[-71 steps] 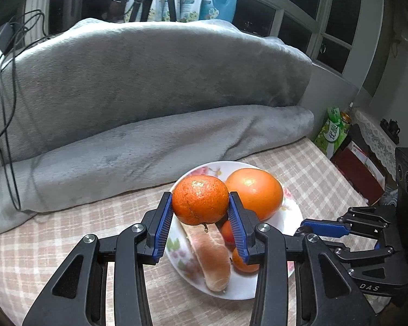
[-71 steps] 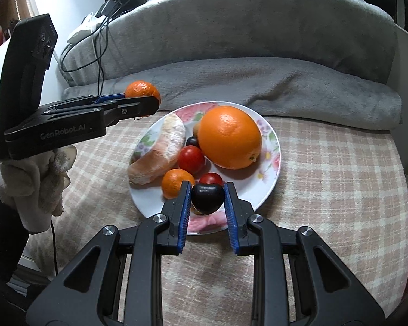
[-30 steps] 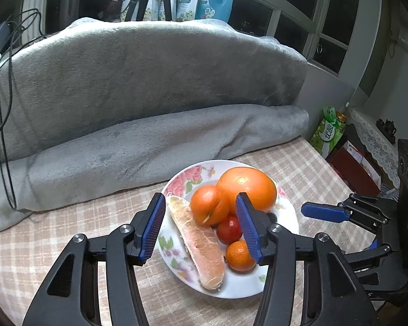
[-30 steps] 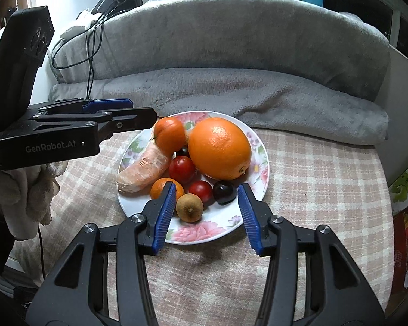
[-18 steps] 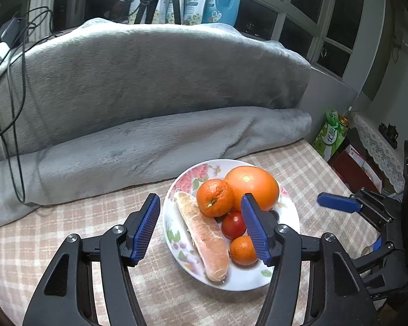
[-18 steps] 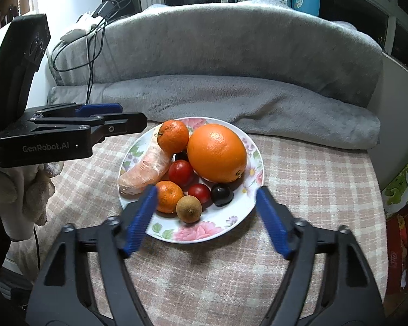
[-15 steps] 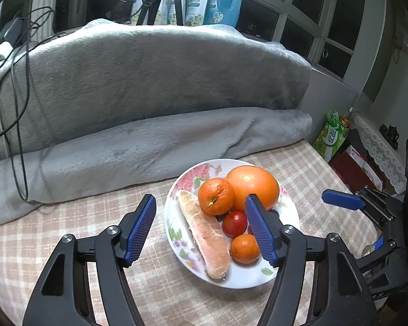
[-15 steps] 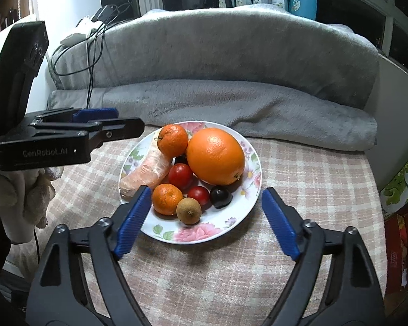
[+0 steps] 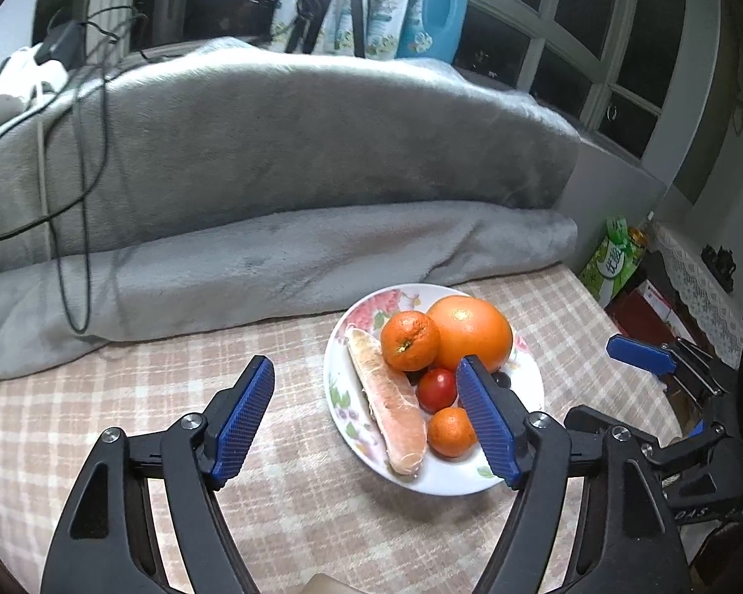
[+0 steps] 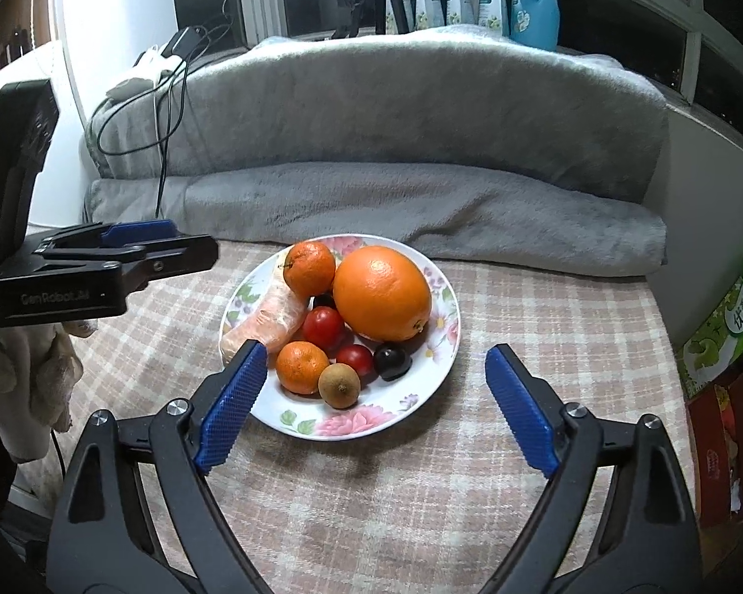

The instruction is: Organize fruits

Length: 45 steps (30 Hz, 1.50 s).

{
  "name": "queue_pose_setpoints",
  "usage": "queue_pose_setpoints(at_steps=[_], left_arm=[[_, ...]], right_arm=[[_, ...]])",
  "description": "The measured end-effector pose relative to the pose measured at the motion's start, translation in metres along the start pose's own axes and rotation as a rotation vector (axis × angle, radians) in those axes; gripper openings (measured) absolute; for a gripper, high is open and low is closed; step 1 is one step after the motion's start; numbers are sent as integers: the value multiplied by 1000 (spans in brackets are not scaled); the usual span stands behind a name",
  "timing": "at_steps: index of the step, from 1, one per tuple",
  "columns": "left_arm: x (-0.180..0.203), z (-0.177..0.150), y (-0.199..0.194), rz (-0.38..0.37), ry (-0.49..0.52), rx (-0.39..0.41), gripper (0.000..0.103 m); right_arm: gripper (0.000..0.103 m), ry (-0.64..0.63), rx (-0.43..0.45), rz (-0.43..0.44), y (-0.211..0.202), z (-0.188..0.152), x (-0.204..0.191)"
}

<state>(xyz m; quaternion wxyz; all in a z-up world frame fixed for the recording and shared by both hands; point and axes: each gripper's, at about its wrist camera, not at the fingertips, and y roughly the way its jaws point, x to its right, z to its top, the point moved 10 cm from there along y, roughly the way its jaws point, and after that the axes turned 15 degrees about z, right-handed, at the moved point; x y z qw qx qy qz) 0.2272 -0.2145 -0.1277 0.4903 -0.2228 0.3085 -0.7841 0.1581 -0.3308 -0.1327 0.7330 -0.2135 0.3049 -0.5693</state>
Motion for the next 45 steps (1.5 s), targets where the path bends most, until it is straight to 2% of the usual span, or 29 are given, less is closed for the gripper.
queue_pose_setpoints(at_steps=[4,10,12,17,24,31,34,45], left_arm=[[-4,0,-11,11,-9,17,76],[-13,-6,-34,58,-23,50,77],[-18,-8,-43,88,-27,70,83],[-24,-12,-69,145,-36,121,84],[-25,-23,-104,233,1,197,86],[-29,-30,-128,249,-35,232,87],[-32,-34,-133,265,-52,236,90],[-36,-42,-141,279,-75,236,90]], right_arm=[[102,-2,29,-16,-9,4,-1],[102,7,96,-52,-29,13,-2],[102,17,111,-59,-34,15,-1],[102,22,153,-84,-50,18,-3],[103,6,191,-119,-68,17,-13],[103,18,230,-137,-86,11,-19],[103,17,238,-148,-91,9,-20],[103,17,247,-153,-96,6,-27]])
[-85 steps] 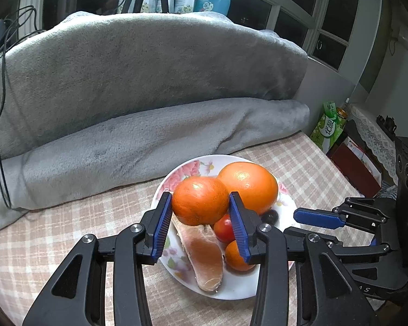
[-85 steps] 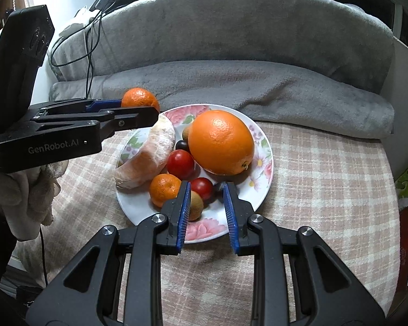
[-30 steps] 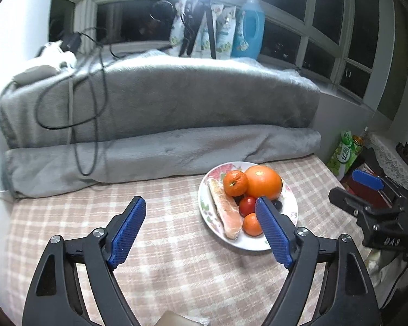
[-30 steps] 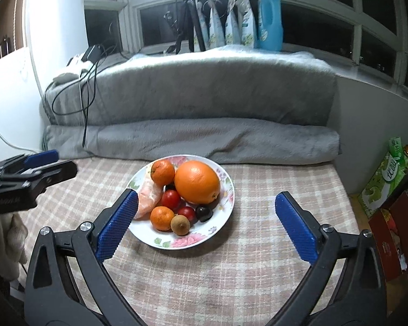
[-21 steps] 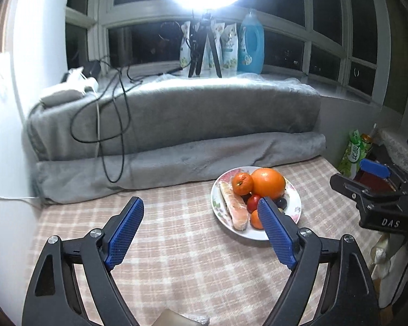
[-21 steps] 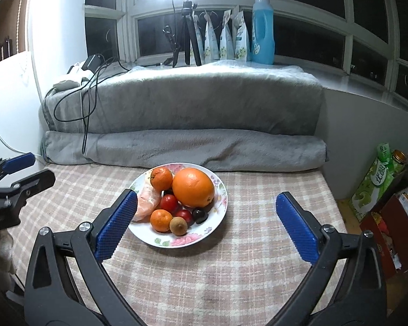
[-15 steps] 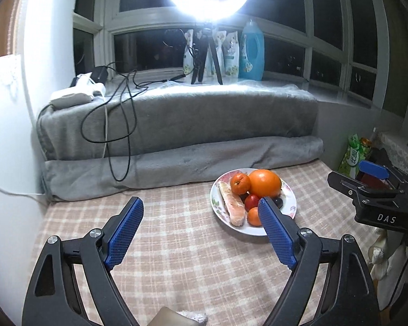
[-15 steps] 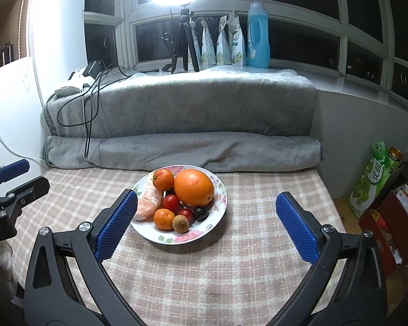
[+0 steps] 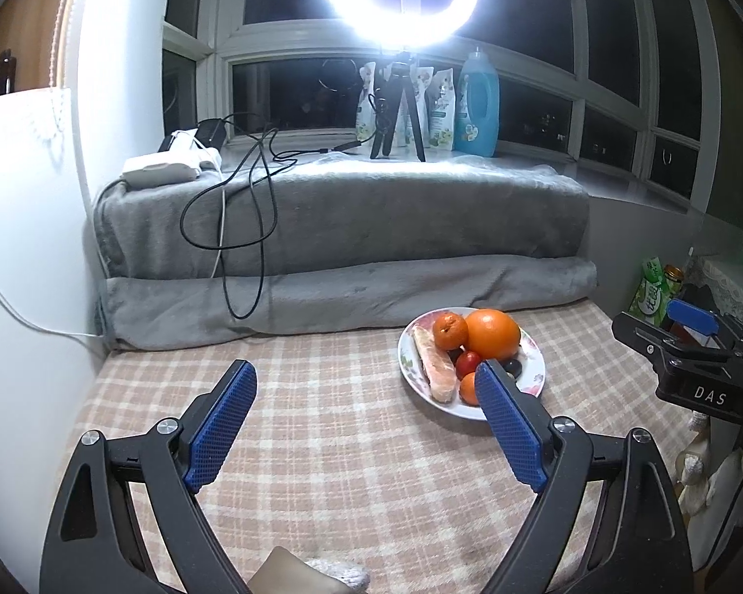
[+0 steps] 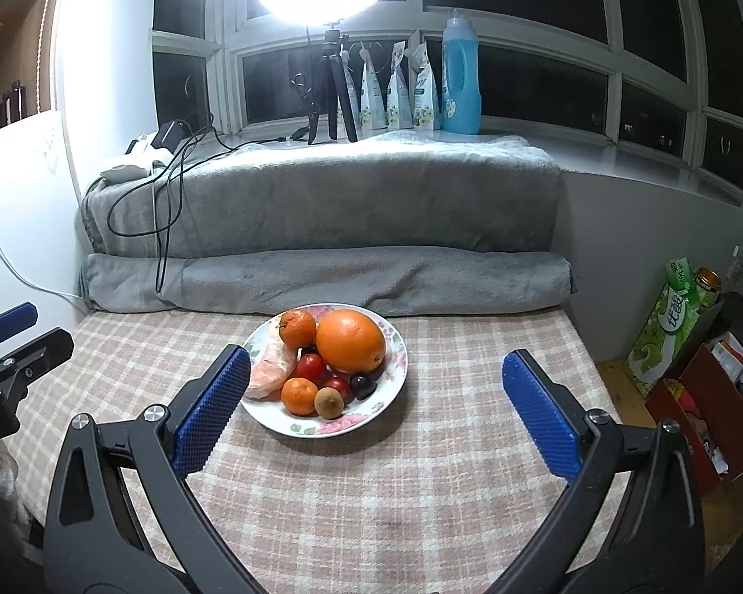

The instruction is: Organize fruits

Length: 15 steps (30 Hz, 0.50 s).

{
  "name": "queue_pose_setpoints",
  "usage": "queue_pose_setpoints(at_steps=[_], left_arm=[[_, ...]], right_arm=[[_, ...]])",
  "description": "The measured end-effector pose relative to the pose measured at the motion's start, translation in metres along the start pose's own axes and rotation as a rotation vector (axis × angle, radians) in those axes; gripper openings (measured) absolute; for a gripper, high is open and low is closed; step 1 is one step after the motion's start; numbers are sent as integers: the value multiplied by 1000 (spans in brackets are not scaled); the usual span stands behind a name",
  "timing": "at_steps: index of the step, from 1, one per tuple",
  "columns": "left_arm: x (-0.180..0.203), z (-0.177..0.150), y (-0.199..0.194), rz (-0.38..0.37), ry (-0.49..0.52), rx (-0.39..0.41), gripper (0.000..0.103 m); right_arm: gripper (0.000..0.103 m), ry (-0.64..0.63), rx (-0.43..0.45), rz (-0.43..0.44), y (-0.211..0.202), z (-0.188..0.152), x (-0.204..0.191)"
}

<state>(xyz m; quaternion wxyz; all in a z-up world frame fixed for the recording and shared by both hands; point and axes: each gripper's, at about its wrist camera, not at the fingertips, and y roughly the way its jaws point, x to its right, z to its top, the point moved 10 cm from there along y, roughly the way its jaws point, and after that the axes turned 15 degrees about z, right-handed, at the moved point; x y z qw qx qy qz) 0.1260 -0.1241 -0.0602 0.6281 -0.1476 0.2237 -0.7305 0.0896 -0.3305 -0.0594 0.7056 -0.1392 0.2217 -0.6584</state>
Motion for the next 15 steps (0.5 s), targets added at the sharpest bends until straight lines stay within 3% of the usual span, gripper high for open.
queue_pose_setpoints(at_steps=[15], left_arm=[[0,-2,-2,-3,-9,-3,90]], right_arm=[[103,4,3,4,-3,0,-2]])
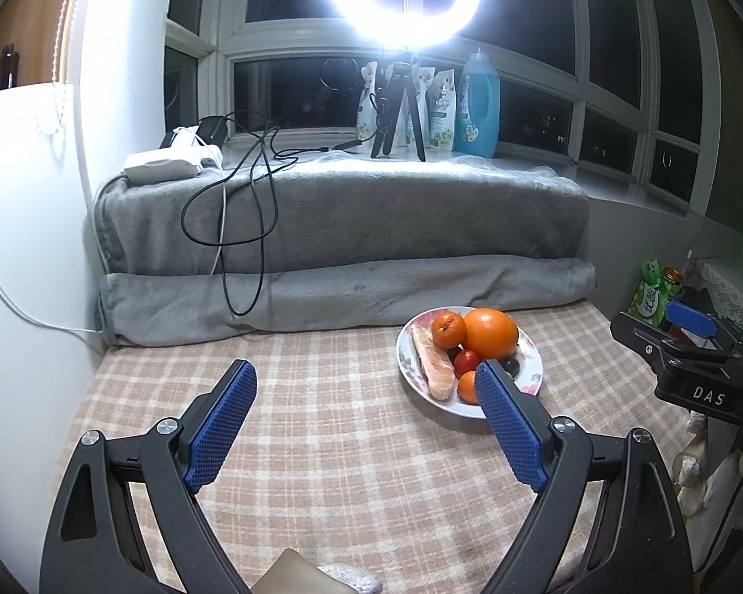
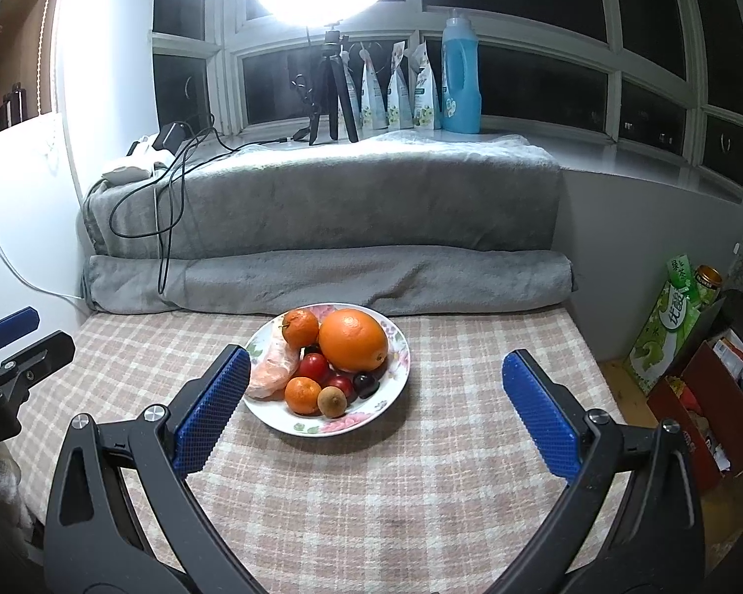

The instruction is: Organize fruits

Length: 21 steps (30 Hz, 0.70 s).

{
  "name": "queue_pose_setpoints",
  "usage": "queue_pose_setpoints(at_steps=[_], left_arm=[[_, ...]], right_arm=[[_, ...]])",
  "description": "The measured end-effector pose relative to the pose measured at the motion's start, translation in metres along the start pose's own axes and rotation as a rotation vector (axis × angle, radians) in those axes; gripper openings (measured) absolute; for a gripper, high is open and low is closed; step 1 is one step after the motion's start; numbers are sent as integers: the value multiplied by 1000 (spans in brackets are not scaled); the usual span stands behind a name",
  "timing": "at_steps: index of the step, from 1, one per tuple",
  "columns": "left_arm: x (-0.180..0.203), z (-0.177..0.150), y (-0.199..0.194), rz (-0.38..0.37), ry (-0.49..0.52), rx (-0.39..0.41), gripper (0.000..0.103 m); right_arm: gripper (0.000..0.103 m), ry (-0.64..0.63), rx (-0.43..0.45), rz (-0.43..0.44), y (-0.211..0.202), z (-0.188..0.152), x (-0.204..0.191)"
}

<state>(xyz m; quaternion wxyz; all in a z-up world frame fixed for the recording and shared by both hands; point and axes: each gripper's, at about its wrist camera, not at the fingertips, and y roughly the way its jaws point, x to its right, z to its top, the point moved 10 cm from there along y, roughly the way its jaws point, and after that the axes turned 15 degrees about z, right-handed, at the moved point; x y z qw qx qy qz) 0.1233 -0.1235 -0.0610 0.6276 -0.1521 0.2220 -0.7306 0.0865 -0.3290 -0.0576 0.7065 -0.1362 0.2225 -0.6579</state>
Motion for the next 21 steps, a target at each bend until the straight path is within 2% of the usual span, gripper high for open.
queue_pose_setpoints(at_steps=[21], left_arm=[[-1,-1,-2,-6,-10,-1,90]], right_arm=[[103,6,-7,1,0,-3,-4]])
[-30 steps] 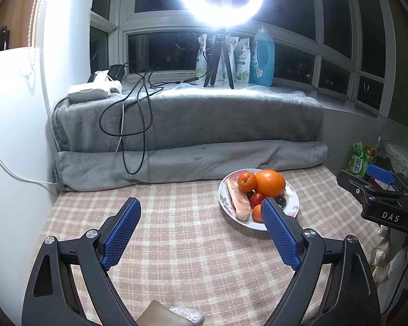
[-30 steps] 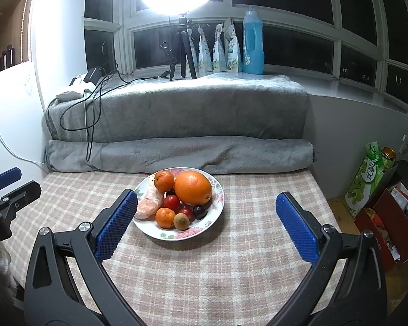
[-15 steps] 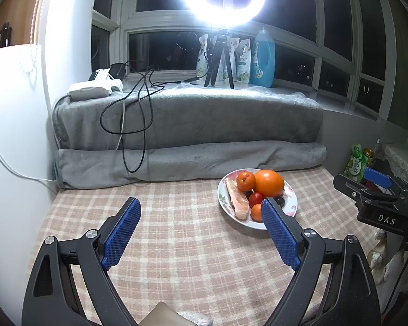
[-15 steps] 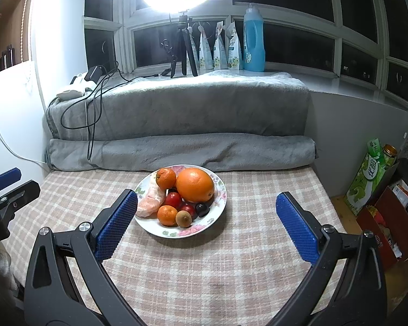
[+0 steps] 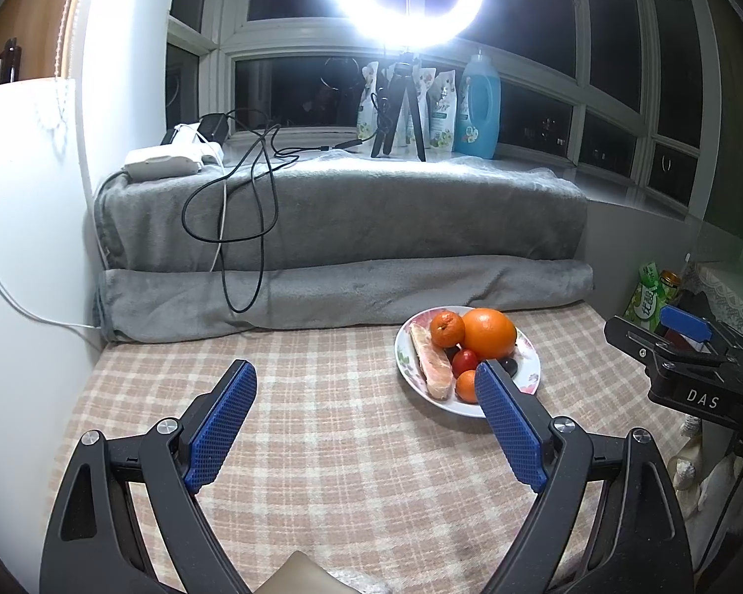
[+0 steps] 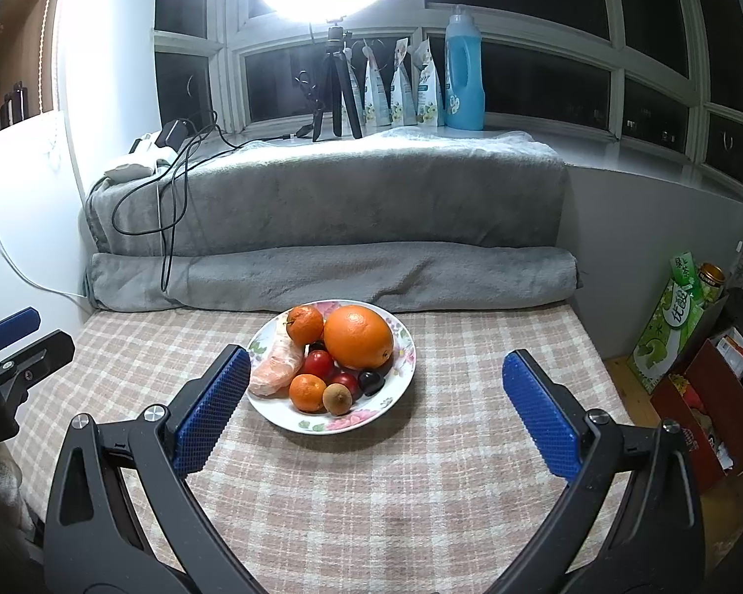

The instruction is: Organize fruits

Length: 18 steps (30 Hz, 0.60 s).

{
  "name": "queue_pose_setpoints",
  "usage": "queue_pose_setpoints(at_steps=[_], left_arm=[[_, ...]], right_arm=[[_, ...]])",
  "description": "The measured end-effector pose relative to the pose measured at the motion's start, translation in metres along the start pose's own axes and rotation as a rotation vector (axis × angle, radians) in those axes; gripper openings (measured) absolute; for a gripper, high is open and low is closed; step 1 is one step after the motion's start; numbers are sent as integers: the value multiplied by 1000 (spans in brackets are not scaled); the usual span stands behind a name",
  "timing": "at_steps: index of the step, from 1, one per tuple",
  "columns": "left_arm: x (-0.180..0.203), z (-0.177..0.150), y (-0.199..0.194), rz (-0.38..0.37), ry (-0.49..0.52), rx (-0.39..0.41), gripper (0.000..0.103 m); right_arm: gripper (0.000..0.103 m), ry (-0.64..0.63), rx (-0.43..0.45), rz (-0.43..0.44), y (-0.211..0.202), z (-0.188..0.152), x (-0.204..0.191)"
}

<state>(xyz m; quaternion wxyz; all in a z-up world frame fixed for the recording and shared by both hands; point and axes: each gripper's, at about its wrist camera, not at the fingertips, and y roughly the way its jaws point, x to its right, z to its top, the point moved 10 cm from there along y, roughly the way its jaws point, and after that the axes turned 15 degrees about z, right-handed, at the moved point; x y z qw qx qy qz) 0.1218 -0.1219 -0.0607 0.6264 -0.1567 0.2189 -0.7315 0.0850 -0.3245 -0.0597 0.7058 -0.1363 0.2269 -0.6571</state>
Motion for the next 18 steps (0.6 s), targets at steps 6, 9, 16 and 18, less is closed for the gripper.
queue_pose_setpoints(at_steps=[6,9,16,18], left_arm=[[0,-2,1,-3,-1,-3,90],[0,-2,1,-3,-1,-3,90],[-4,-3,4,-6,-22,3,90],[-5,-3,5,-4,-18,2,90]], right_arm=[[103,-1,-1,0,1,0,1],[103,-1,-5,1,2,-2,0],[103,1,-6,1,4,-3,-1],[103,1,-6,-1,4,-3,0]])
